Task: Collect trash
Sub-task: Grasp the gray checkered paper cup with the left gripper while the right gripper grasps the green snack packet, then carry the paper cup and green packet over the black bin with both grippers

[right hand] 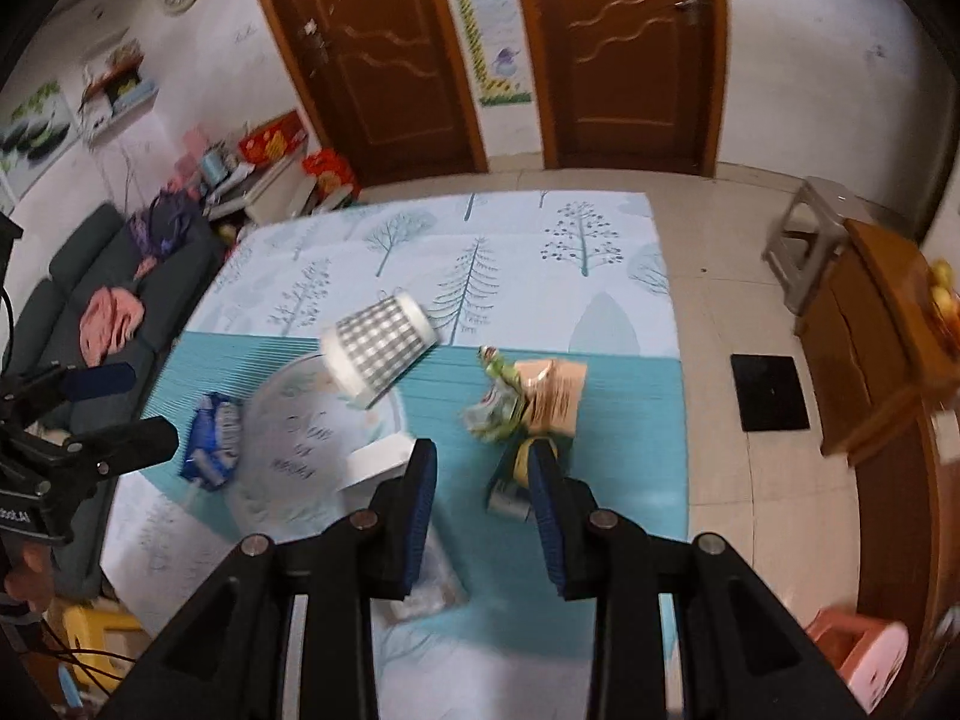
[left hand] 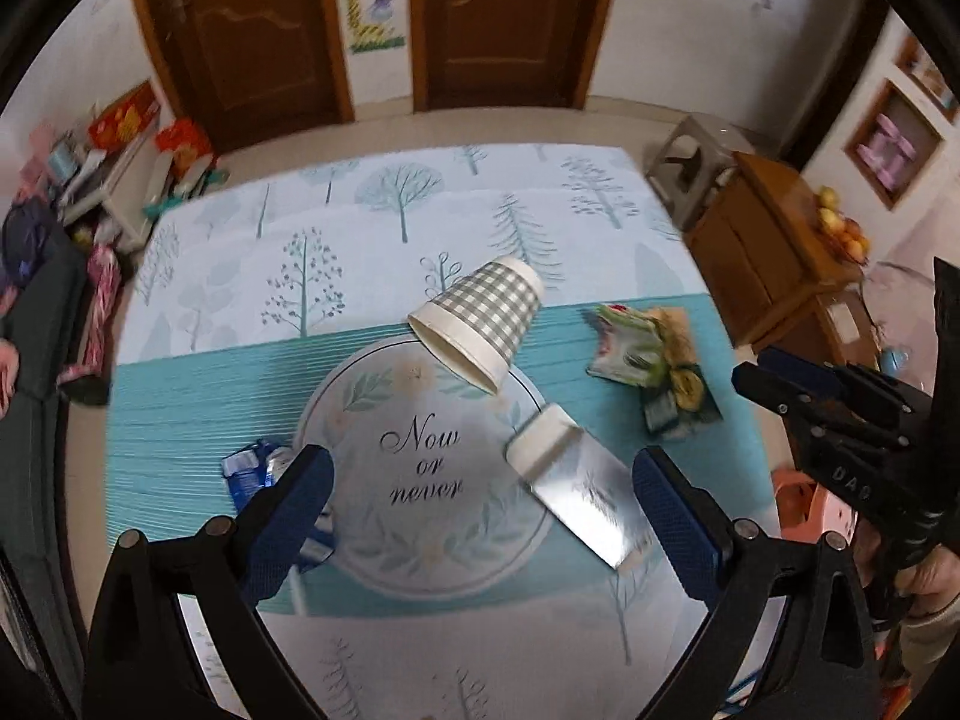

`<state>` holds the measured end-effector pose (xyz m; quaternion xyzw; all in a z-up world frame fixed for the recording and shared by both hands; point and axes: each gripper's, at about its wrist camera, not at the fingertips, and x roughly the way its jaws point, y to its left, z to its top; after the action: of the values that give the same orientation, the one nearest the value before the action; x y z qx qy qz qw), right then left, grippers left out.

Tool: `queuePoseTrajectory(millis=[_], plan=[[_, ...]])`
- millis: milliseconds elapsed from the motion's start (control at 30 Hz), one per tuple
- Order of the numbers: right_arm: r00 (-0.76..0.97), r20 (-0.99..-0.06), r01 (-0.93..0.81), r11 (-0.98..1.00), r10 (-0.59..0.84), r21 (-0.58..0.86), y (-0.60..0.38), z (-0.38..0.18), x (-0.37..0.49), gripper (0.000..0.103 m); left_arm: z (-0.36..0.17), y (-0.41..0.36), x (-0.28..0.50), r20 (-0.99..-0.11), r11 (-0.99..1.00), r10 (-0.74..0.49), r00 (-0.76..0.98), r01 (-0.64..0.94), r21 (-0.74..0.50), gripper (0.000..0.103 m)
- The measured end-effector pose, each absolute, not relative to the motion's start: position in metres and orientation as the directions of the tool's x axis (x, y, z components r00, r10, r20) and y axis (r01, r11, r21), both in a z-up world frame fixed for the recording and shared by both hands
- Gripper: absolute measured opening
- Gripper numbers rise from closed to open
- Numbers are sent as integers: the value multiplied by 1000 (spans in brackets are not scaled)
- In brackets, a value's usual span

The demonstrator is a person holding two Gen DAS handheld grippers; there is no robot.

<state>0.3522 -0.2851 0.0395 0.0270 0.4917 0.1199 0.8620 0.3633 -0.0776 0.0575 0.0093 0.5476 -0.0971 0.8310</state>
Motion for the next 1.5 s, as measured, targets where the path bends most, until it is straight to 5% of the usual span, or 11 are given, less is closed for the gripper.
queuePoseTrajectory(millis=[400, 500, 667, 800, 967, 1133, 1200, 1267, 1500], plan=[[434, -875, -354, 934, 213, 52, -256, -21, 411, 31, -13, -59, 424, -944, 978, -192, 268, -21, -205, 99], [432, -874, -374, 926, 223, 52, -254, -25, 416, 11, -25, -54, 432, -946, 972, -207, 251, -53, -227, 99], [426, -859, -407, 908, 286, 101, -253, -22, 418, 5, -38, -51, 445, -941, 960, -234, 242, -95, -263, 98], [429, -844, -409, 902, 322, 136, -251, -17, 423, 5, -47, -54, 454, -933, 946, -275, 232, -110, -306, 78], [416, -841, -399, 900, 345, 172, -249, -18, 429, 5, -61, -60, 463, -931, 935, -299, 211, -130, -330, 76], [405, -842, -394, 899, 355, 190, -248, -23, 428, 5, -73, -61, 468, -891, 892, -388, 235, -149, -428, 44], [402, -841, -389, 899, 361, 200, -249, -24, 427, 4, -75, -64, 468, -878, 879, -410, 248, -150, -453, 16], [403, -839, -385, 899, 365, 206, -249, -24, 425, 4, -73, -68, 466, -873, 883, -402, 275, -138, -449, 4], [426, -821, -370, 901, 380, 225, -247, -12, 413, 4, -55, -69, 450, -874, 895, -370, 315, -131, -426, 2]])
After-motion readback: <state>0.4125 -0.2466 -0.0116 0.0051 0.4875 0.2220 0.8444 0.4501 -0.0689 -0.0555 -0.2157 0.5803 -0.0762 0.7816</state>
